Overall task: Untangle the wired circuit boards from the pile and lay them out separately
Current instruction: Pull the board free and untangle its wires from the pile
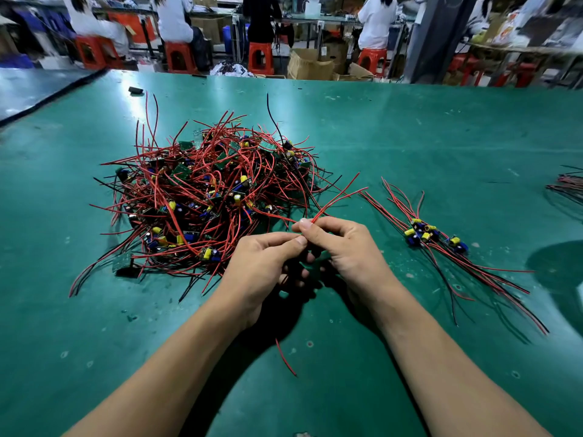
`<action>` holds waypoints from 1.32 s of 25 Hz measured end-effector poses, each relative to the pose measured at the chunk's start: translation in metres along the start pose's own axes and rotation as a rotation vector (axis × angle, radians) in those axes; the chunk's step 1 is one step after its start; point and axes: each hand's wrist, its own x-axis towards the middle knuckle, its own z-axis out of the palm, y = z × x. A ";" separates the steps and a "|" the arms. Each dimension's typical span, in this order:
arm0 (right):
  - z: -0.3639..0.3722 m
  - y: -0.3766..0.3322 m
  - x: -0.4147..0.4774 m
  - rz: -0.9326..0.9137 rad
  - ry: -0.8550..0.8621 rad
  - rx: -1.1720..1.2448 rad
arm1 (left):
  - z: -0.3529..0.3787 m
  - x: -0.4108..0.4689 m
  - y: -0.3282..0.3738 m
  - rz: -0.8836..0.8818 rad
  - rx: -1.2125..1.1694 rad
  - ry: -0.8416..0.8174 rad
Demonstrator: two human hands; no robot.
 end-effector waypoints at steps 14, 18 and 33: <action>-0.024 -0.003 0.020 -0.160 0.411 -0.077 | -0.003 0.002 -0.003 0.027 0.186 -0.008; -0.024 -0.016 0.017 -0.047 0.374 0.177 | -0.005 0.000 -0.002 0.055 0.245 -0.021; -0.032 -0.031 0.012 0.146 0.264 0.511 | -0.006 -0.001 -0.001 0.060 0.283 -0.072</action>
